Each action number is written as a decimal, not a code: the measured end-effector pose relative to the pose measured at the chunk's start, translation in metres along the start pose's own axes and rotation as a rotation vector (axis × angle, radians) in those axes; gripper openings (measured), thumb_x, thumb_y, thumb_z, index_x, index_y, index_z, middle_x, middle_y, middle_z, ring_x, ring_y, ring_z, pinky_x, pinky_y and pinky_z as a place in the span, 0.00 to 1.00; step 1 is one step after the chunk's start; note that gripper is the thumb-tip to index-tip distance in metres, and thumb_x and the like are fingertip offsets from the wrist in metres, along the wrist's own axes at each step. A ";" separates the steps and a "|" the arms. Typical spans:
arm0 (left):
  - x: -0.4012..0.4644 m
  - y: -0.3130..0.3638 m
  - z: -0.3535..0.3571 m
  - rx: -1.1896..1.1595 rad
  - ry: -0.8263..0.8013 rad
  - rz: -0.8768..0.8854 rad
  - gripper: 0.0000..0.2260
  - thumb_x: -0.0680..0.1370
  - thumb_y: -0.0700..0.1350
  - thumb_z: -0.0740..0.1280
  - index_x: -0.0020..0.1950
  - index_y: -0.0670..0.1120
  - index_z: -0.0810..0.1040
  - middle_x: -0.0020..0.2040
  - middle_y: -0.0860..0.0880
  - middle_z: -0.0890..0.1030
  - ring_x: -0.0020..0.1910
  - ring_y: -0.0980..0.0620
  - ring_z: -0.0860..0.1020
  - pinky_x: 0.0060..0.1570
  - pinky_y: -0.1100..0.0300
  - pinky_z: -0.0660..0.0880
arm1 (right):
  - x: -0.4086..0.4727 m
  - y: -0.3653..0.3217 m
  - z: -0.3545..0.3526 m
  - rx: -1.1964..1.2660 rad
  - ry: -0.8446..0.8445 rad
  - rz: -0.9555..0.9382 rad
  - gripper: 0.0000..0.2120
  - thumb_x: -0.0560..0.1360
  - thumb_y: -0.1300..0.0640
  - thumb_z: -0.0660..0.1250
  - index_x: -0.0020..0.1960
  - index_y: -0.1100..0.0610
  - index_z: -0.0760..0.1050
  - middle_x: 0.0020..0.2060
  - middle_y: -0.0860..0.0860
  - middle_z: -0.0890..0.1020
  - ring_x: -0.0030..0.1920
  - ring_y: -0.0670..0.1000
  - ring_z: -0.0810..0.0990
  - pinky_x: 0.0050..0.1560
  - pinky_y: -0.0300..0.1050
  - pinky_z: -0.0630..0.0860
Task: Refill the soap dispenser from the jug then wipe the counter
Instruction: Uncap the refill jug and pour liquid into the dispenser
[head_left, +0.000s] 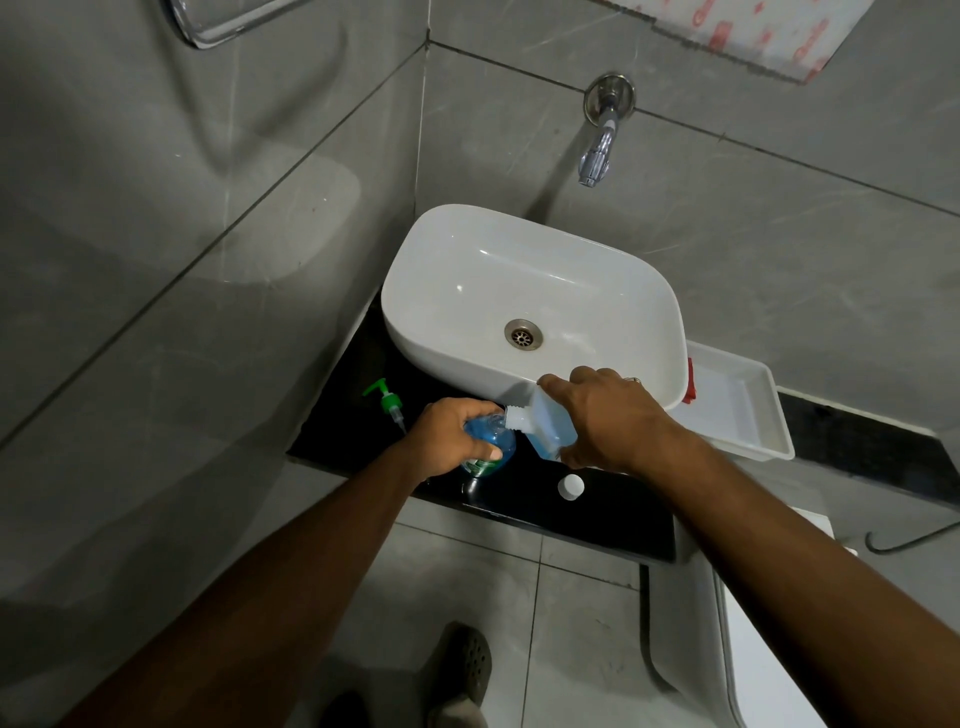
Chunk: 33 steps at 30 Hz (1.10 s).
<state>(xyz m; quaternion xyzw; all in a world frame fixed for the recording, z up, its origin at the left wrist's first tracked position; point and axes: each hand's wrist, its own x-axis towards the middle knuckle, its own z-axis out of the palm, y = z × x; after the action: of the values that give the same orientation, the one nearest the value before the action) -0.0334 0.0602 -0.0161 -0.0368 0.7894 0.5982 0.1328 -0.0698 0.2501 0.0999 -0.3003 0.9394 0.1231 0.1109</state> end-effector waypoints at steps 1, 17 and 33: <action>0.000 0.000 0.000 -0.005 0.003 -0.001 0.27 0.65 0.38 0.78 0.64 0.46 0.78 0.59 0.48 0.81 0.57 0.51 0.79 0.61 0.50 0.76 | 0.000 0.000 0.000 0.000 -0.001 0.001 0.43 0.64 0.45 0.76 0.72 0.49 0.59 0.58 0.55 0.75 0.56 0.57 0.75 0.57 0.56 0.75; 0.003 -0.004 0.000 -0.023 0.000 -0.002 0.28 0.64 0.37 0.79 0.63 0.47 0.78 0.58 0.49 0.82 0.56 0.51 0.80 0.59 0.51 0.77 | 0.001 -0.001 -0.001 -0.012 0.010 0.001 0.42 0.64 0.45 0.76 0.72 0.49 0.60 0.57 0.55 0.75 0.55 0.57 0.75 0.54 0.55 0.74; 0.003 -0.006 0.000 -0.040 -0.007 -0.007 0.27 0.64 0.38 0.79 0.62 0.48 0.78 0.58 0.49 0.82 0.56 0.50 0.80 0.59 0.48 0.77 | 0.002 0.000 -0.002 -0.019 0.007 -0.010 0.42 0.65 0.45 0.76 0.73 0.49 0.59 0.59 0.55 0.75 0.57 0.57 0.75 0.58 0.55 0.73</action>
<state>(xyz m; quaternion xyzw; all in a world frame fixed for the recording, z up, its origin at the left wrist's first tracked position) -0.0353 0.0589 -0.0223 -0.0401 0.7766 0.6136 0.1371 -0.0712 0.2482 0.1012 -0.3066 0.9370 0.1305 0.1054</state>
